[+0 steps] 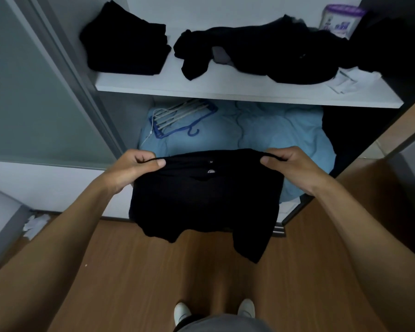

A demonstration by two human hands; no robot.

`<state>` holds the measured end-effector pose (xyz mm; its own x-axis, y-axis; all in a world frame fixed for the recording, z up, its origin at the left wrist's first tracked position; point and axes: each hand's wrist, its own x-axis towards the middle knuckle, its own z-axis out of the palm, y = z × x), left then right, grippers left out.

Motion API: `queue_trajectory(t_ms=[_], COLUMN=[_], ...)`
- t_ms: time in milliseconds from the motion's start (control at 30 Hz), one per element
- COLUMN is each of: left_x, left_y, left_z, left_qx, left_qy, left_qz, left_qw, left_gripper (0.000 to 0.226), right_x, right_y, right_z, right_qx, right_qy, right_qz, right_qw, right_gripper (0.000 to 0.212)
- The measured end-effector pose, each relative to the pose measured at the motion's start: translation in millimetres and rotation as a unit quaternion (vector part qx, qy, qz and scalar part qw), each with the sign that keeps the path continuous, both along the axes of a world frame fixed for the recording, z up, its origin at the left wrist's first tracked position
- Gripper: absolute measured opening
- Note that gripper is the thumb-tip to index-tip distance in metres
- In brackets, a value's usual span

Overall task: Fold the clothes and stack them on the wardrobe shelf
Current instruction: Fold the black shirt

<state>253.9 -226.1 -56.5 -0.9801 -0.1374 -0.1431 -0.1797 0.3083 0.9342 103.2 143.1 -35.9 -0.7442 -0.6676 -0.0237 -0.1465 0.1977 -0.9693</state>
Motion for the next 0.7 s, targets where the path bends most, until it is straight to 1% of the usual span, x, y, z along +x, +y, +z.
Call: queue_trajectory(t_ms=[100,200,267,300,333,367,400,433,500,567,633,700], left_x=[-8,-14,-18,-19,-20,-21,-21,-22,-23,-24,-23,-21], left_y=[-6,-12,-15,-16,-15,-14,-11,-6,4,11,13,15], left_z=[9,14,14,13,13,13,13,12,14,15,18,21], left_qx=[-0.059,-0.099,-0.109,-0.113,-0.125,-0.146,-0.171,-0.188,-0.195,-0.183,-0.145,-0.127], left_qy=[0.001,0.001,0.0,0.003,0.008,0.024,0.048,0.078,0.134,0.164,0.172,0.176], left_qz=[-0.043,-0.051,-0.054,-0.056,-0.053,-0.043,-0.026,-0.004,0.037,0.066,0.086,0.09], left_qw=[0.997,0.994,0.993,0.992,0.991,0.988,0.984,0.979,0.971,0.967,0.97,0.972], left_gripper=[0.071,0.06,0.042,0.028,0.014,0.009,0.014,0.016,0.016,0.016,0.015,0.014], right_x=[-13,-26,-29,-29,-30,-29,-29,-28,-24,-16,-10,-6], right_y=[7,15,20,21,21,20,17,14,9,9,13,17], right_z=[-4,-6,-2,0,2,3,4,3,0,-3,-9,-11], right_qx=[-0.036,-0.013,0.021,0.033,0.036,0.026,0.006,-0.019,-0.04,-0.008,0.02,0.021], right_qy=[-0.042,-0.058,-0.058,-0.048,-0.027,0.002,0.027,0.041,0.055,0.051,0.037,0.023], right_qz=[-0.003,0.011,0.025,0.02,0.004,-0.029,-0.071,-0.113,-0.158,-0.147,-0.104,-0.054], right_qw=[0.998,0.998,0.998,0.998,0.999,0.999,0.997,0.993,0.985,0.988,0.994,0.998], right_gripper=[0.05,0.052,0.052,0.048,0.04,0.026,0.013,0.01,0.016,0.02,0.024,0.019])
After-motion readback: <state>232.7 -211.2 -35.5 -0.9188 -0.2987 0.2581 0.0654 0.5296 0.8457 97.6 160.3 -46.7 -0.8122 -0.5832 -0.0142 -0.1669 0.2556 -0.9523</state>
